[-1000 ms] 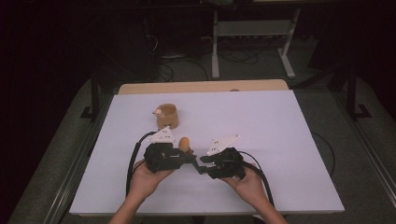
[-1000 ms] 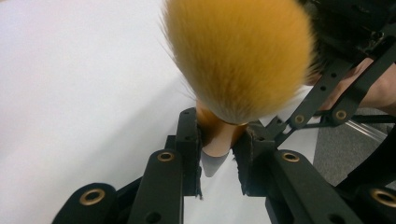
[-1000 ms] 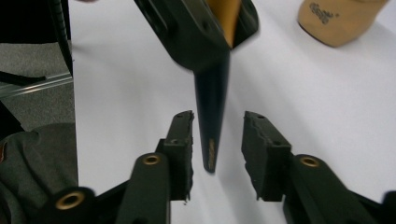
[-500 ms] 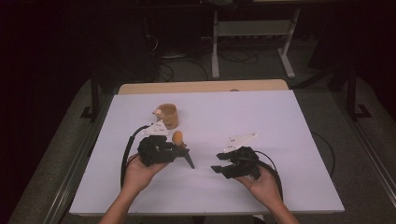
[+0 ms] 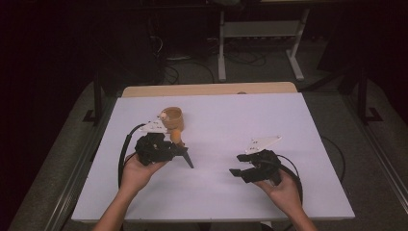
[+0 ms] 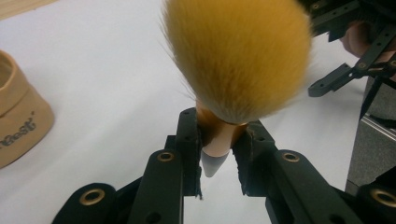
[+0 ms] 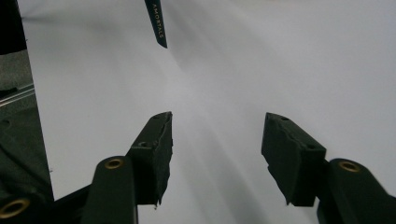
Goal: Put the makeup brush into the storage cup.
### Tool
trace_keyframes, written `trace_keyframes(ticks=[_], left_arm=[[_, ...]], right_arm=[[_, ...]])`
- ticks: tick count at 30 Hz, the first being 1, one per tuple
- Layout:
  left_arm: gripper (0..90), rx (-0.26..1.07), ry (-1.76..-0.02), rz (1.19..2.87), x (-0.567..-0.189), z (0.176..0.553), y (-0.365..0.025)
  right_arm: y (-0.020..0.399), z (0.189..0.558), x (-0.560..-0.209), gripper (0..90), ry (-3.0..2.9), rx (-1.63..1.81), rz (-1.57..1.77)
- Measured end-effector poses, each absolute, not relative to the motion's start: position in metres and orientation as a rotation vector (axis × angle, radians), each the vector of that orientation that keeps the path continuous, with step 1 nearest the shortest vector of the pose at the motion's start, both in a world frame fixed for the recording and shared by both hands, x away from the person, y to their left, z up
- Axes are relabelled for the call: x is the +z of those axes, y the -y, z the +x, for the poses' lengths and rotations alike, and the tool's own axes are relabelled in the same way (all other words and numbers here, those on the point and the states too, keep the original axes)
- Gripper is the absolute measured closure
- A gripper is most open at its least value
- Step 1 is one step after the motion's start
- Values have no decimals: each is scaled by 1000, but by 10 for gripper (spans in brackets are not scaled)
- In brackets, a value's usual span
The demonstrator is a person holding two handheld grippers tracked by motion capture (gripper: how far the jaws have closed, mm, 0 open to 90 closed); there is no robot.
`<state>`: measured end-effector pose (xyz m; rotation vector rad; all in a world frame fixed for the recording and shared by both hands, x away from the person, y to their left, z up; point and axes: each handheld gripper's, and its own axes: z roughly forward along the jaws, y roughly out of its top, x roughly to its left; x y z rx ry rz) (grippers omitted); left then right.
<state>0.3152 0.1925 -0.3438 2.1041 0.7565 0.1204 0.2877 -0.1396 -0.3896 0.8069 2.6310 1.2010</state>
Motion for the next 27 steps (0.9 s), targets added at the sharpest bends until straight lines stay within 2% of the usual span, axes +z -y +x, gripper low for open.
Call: trace_keyframes(ticks=[8, 27], left_arm=[[728, 123, -788, 2095, -341, 323, -203], [728, 149, -835, 2081, -331, 337, -218]], right_arm=[[150, 288, -391, 370, -2630, 1178, 836], [180, 284, -389, 342, -2574, 1177, 926]])
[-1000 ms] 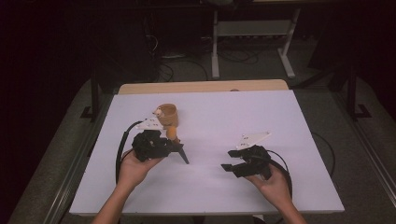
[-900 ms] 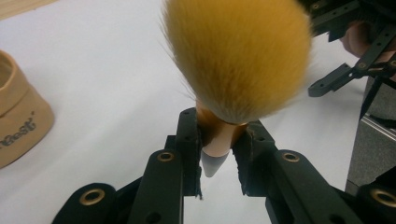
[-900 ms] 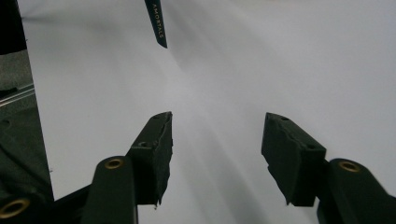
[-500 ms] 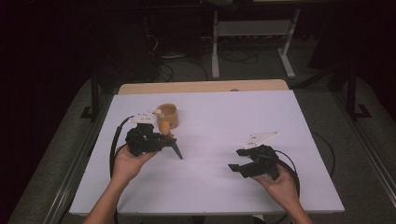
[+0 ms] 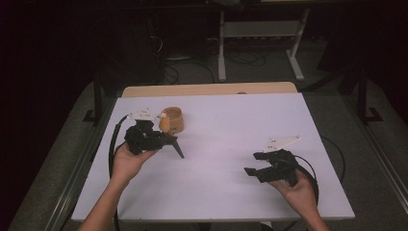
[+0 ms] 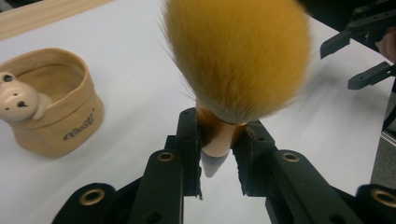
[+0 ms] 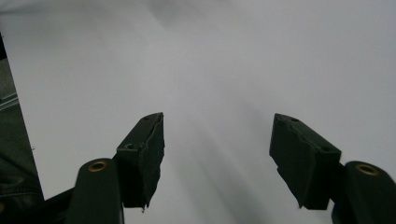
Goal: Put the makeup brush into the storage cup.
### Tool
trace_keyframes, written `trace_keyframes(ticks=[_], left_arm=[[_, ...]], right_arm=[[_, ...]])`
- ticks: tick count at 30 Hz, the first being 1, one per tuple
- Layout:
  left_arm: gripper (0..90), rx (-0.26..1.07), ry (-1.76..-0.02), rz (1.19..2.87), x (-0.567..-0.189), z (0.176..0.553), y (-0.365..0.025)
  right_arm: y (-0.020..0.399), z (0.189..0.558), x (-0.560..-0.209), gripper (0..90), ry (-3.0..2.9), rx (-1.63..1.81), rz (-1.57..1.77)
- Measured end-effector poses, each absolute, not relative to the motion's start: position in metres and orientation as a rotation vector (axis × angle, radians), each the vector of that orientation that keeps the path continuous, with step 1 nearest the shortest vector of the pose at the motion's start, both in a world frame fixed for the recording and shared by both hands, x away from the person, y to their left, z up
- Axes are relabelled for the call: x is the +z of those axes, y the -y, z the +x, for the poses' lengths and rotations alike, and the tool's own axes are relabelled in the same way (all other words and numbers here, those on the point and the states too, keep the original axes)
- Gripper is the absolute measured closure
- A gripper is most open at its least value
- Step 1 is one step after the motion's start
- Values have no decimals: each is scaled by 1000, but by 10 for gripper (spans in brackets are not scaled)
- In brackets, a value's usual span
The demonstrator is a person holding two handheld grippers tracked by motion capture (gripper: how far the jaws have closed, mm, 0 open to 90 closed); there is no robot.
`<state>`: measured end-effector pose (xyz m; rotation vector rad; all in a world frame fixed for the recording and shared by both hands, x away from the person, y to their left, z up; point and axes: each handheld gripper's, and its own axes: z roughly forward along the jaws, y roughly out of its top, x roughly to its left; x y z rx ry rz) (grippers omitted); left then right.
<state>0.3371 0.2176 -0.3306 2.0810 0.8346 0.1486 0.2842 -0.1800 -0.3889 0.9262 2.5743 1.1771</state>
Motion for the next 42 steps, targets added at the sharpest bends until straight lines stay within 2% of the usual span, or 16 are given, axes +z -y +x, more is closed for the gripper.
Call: trace_keyframes(ticks=[19, 42], left_arm=[[728, 165, -886, 2075, -317, 362, -228], [728, 198, -940, 2079, -284, 404, -234]], right_arm=[[196, 288, -390, 327, -2537, 1194, 973], [198, 291, -387, 302, -2509, 1191, 987]])
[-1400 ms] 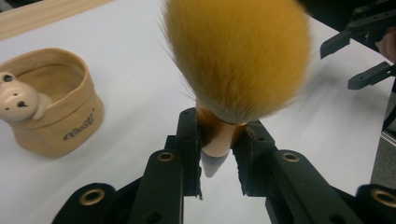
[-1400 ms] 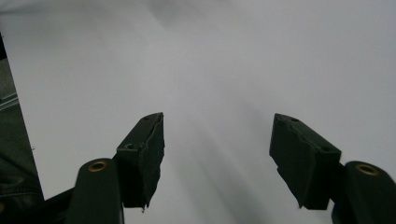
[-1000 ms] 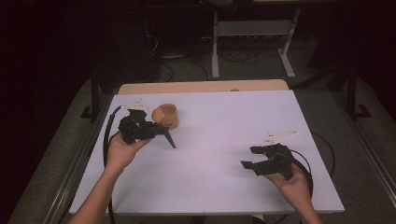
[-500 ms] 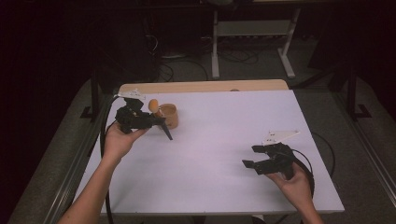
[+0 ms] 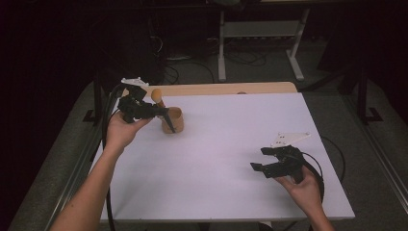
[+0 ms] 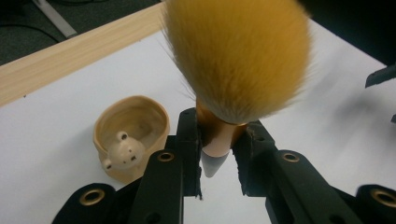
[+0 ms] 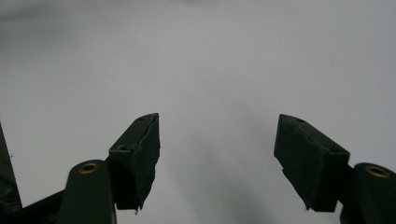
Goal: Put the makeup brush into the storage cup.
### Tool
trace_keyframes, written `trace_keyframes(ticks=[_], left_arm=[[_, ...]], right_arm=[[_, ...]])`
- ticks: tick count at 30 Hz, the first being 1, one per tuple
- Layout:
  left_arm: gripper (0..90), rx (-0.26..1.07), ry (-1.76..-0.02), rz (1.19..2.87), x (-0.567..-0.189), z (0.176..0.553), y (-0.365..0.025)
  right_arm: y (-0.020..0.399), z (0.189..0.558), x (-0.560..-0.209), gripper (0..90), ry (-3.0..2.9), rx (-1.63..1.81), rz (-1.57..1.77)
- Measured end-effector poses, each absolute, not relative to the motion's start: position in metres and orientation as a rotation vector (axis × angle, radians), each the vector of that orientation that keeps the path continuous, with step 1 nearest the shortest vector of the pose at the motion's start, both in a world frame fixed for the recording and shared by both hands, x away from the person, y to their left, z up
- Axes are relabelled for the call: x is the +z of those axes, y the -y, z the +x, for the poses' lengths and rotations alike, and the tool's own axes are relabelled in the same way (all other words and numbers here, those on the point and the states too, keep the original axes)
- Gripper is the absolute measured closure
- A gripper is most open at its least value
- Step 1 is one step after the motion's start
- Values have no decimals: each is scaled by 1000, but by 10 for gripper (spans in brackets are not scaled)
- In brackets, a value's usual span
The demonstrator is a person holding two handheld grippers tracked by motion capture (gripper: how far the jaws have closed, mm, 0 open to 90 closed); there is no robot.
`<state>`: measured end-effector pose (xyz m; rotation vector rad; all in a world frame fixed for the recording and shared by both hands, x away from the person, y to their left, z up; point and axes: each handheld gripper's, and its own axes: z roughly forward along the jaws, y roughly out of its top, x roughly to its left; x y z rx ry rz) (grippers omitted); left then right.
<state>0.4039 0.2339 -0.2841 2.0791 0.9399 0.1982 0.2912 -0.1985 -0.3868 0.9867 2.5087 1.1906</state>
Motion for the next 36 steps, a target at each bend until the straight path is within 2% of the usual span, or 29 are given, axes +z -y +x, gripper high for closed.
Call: trace_keyframes(ticks=[24, 36], left_arm=[[728, 262, -983, 2060, -240, 444, -234], [728, 284, -1070, 2072, -254, 465, -236]], right_arm=[[202, 293, -385, 293, -2484, 1203, 991], [200, 294, -384, 292, -2486, 1212, 983]])
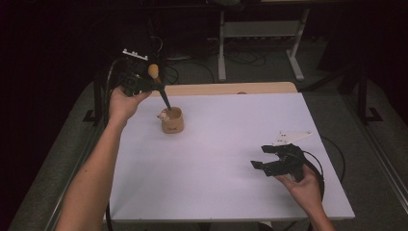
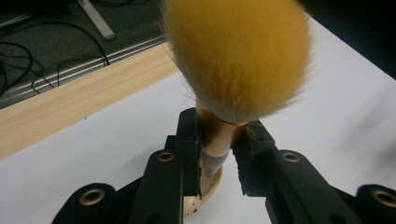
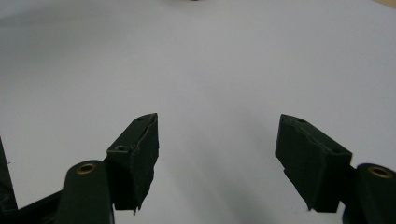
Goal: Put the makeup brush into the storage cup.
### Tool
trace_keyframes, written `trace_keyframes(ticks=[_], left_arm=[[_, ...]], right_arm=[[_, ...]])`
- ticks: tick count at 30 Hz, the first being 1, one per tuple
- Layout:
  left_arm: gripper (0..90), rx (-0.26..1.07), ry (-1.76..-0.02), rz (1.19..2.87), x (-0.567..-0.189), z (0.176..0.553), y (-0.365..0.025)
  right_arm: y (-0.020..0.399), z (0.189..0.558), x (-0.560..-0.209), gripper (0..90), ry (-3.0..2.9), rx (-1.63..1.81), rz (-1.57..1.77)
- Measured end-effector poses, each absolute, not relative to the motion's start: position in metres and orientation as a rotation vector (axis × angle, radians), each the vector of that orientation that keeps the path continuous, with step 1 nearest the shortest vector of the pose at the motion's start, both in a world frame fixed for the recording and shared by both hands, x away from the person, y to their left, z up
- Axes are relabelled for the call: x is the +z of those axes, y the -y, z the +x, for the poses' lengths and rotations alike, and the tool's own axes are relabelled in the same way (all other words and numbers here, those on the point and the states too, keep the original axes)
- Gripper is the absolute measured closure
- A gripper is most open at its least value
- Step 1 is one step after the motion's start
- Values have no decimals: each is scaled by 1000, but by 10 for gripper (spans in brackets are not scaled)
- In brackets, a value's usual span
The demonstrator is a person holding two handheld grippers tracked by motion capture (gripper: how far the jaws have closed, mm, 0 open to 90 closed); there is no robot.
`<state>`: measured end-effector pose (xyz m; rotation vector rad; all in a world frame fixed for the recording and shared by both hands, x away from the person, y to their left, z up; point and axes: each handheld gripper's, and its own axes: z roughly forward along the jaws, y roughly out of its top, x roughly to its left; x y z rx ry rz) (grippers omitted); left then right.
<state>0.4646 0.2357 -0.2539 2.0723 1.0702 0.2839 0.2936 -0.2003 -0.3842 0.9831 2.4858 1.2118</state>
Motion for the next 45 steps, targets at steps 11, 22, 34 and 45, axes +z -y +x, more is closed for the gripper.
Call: trace_keyframes(ticks=[11, 22, 34, 45], left_arm=[[727, 281, -1107, 2053, -266, 472, -233], [727, 270, -1148, 2041, -282, 477, -238], [727, 262, -1168, 2050, -298, 479, -238], [727, 246, -1188, 2052, -312, 480, -237]], right_arm=[[199, 294, -385, 293, -2490, 1211, 963], [197, 293, -384, 293, -2493, 1205, 962], [198, 293, -384, 293, -2488, 1212, 968], [198, 294, -383, 293, -2484, 1211, 965]])
